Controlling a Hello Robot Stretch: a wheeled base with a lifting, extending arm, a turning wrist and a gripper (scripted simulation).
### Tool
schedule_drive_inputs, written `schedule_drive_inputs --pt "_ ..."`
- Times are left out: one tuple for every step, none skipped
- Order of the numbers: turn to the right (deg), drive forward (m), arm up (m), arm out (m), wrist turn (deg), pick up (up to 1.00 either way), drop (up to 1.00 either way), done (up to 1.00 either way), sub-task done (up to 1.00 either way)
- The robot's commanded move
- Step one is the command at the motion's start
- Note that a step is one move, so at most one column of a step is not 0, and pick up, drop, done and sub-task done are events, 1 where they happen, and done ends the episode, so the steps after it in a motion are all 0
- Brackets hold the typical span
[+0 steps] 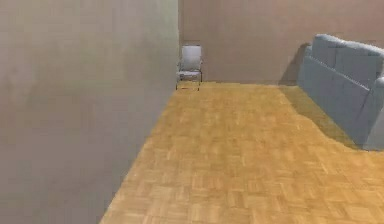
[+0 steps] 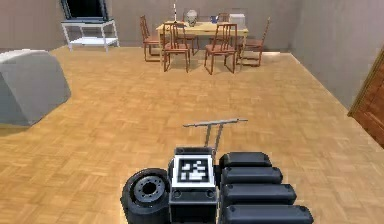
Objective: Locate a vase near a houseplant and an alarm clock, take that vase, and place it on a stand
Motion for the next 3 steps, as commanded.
schedule_drive_inputs --pt "45.0 0.0 0.0 0.0 0.0 0.0 0.0 0.0 0.0" --pt "9.0 0.0 0.0 0.0 0.0 0.0 0.0 0.0 0.0" --pt "0.0 1.0 0.0 0.0 0.0 0.0 0.0 0.0 0.0"
